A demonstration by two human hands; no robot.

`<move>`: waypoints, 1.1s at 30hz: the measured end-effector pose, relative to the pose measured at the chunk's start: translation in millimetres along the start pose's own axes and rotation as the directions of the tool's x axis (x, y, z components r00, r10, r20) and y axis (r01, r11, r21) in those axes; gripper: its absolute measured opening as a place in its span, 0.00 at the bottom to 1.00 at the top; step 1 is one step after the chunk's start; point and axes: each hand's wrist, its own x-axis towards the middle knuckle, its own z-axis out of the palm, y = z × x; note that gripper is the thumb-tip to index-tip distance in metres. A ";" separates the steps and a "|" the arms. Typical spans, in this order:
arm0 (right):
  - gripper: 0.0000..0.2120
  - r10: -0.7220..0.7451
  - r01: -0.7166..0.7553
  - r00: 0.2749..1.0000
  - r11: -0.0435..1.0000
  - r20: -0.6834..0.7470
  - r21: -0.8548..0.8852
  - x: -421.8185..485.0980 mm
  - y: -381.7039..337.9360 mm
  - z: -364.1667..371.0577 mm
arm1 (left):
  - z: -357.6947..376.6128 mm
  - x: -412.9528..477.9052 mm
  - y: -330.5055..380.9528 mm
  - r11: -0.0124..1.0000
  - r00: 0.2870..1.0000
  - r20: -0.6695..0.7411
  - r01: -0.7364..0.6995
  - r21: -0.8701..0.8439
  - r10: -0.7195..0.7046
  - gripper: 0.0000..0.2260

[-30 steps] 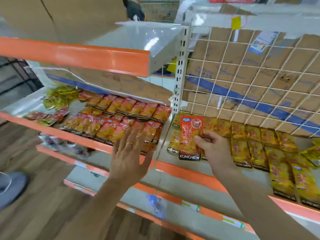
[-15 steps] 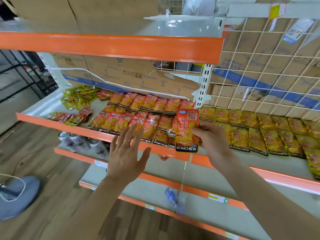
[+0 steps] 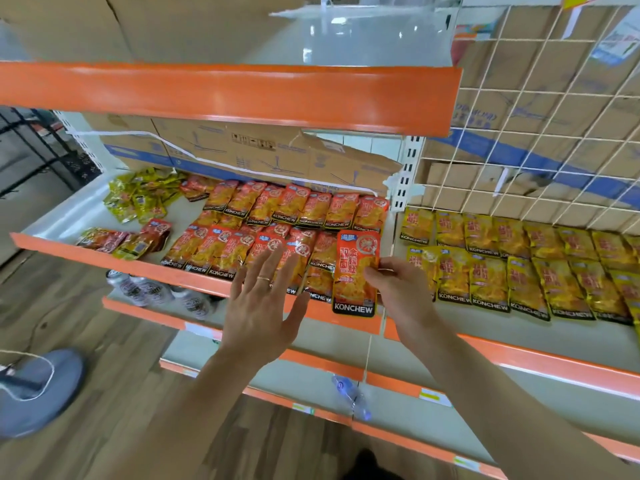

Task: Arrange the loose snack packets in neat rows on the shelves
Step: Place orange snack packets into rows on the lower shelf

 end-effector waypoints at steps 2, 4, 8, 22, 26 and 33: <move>0.08 0.008 -0.008 1.000 1.000 0.022 -0.001 7.8 0.6 3.2 | 3.0 5.2 1.2 1.000 1.000 0.015 -0.002 0.009 0.002 0.29; 0.07 -0.015 0.016 0.999 1.000 0.038 -0.025 15.4 2.2 6.7 | 6.0 9.1 2.2 1.000 1.000 0.016 -0.008 0.006 0.007 0.29; 0.06 -0.113 0.118 0.992 0.988 0.056 -0.102 27.6 6.6 13.2 | 14.5 12.6 -1.7 1.000 1.000 -0.010 -0.005 0.011 0.005 0.28; 0.11 -0.100 0.122 0.984 0.982 0.147 -0.145 38.1 7.6 44.9 | 29.9 39.2 -33.0 0.996 0.997 0.001 -0.072 -0.057 0.072 0.27; 0.14 -0.121 0.141 0.979 0.983 0.162 -0.118 36.8 7.6 64.1 | 32.7 50.0 -48.3 0.987 0.990 0.008 -0.140 -0.081 0.141 0.27; 0.14 -0.168 0.188 0.979 0.962 0.113 -0.200 42.5 11.0 102.3 | 36.5 62.1 -79.9 0.967 0.990 0.020 -0.134 -0.217 0.142 0.26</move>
